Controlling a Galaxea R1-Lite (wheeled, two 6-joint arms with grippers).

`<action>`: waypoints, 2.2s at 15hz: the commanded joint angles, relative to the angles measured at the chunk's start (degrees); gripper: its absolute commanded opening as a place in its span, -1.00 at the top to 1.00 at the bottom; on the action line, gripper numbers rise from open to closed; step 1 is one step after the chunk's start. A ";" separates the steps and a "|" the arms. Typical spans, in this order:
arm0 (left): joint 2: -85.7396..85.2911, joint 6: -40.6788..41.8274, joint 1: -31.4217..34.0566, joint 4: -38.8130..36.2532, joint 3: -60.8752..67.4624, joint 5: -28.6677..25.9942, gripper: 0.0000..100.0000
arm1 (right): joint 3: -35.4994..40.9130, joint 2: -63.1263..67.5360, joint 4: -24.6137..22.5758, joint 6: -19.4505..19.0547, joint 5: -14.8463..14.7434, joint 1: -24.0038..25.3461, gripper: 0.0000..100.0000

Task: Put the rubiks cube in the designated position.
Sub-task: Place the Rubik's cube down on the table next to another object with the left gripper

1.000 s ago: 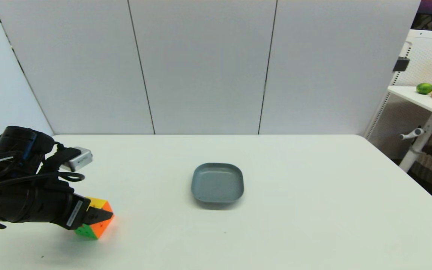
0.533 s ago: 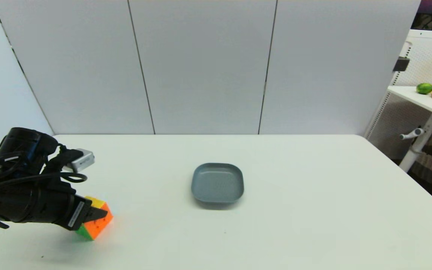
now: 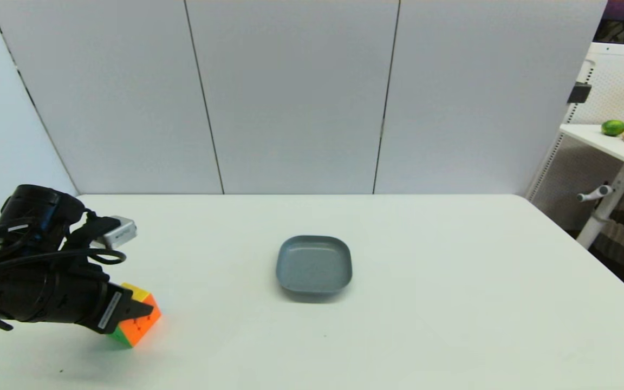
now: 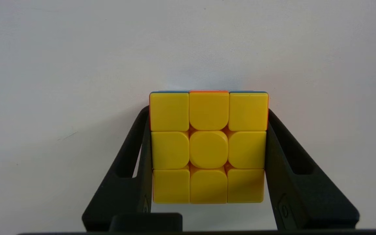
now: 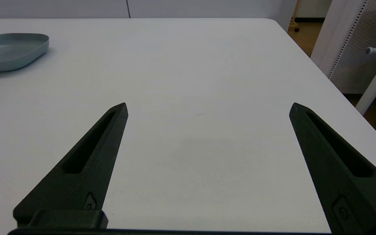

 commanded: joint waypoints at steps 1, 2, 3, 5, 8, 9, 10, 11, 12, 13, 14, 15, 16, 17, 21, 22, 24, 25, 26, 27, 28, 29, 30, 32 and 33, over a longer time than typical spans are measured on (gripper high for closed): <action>-2.95 0.23 -0.59 -6.64 -2.73 -0.10 1.00 | 0.00 0.07 -0.02 0.03 0.00 0.01 -1.00; -4.00 0.40 -1.03 -10.59 -2.73 -0.10 1.00 | 0.00 0.07 -0.02 0.03 0.00 0.01 -1.00; -5.50 0.40 -1.20 -14.46 -2.38 -0.10 1.00 | 0.00 0.07 -0.02 0.03 0.00 0.01 -1.00; -7.96 0.05 -1.20 -17.71 -0.35 -0.10 1.00 | 0.00 0.07 -0.02 0.03 0.00 0.01 -1.00; -8.48 -0.04 -3.14 -22.81 2.90 -2.04 1.00 | 0.00 0.07 -0.02 0.03 0.00 0.01 -1.00; -8.04 0.05 -4.28 -23.25 2.81 -3.18 1.00 | 0.00 0.07 -0.02 0.03 0.00 0.01 -1.00; -7.25 0.05 -6.04 -23.78 2.37 -3.36 1.00 | 0.00 0.07 -0.02 0.03 0.00 0.01 -1.00; -6.20 0.05 -7.44 -24.57 1.84 -3.44 1.00 | 0.00 0.07 -0.02 0.03 0.00 0.01 -1.00; -4.70 -0.04 -9.29 -24.92 1.14 -3.44 1.00 | 0.09 0.07 -0.02 0.03 0.00 0.01 -1.00; -3.03 -0.04 -10.78 -24.92 0.00 -3.36 1.00 | 0.00 0.07 -0.02 0.03 0.00 0.01 -1.00; -1.19 0.05 -12.37 -25.09 -0.71 -3.27 1.00 | 0.00 0.07 -0.02 0.03 0.00 0.01 -1.00; 0.31 0.31 -12.98 -25.27 -0.88 -3.27 1.00 | 0.09 0.07 -0.02 0.03 0.00 0.01 -1.00; 2.15 0.31 -13.68 -26.32 -0.88 -3.27 1.00 | 0.00 0.07 -0.02 0.03 0.00 0.01 -1.00; 3.91 0.31 -14.65 -27.64 -1.23 -3.27 1.00 | 0.00 0.07 -0.02 0.03 0.00 0.01 -1.00; 10.59 -2.94 -23.00 -29.84 -12.13 -3.00 1.00 | 0.00 0.07 -0.02 0.03 0.00 0.01 -1.00; 12.35 -4.43 -25.11 -30.02 -15.12 -2.39 1.00 | 0.00 0.07 -0.02 0.03 0.00 0.01 -1.00; 15.07 -5.05 -29.06 -30.63 -20.22 -0.81 1.00 | 0.00 0.07 -0.02 0.03 0.00 0.01 -1.00; 16.21 -6.01 -31.35 -31.33 -22.50 -0.02 1.00 | 0.00 0.07 -0.02 0.03 0.00 0.01 -1.00; 17.44 -7.33 -33.99 -32.12 -24.70 0.95 1.00 | 0.00 0.07 -0.02 -0.15 0.00 0.01 -1.00; 19.03 -8.74 -37.06 -32.65 -27.43 2.88 1.00 | 0.00 0.07 -0.02 -0.15 0.00 0.01 -1.00; 20.26 -9.35 -39.52 -32.74 -29.10 4.20 1.00 | 0.00 0.07 -0.02 0.03 0.00 0.01 -1.00; 21.22 -9.53 -41.54 -32.83 -30.06 4.91 1.00 | 0.00 0.07 -0.02 0.03 0.00 0.01 -1.00; 22.10 -9.44 -43.57 -32.48 -31.12 4.91 1.00 | 0.00 0.07 -0.02 0.03 0.00 0.01 -1.00; 23.86 -8.74 -46.55 -32.30 -31.56 5.08 1.00 | 0.09 0.07 -0.02 0.03 0.00 0.01 -1.00; 25.44 -8.65 -47.78 -32.39 -31.73 5.26 1.00 | 0.00 0.07 -0.02 -0.15 0.00 0.01 -1.00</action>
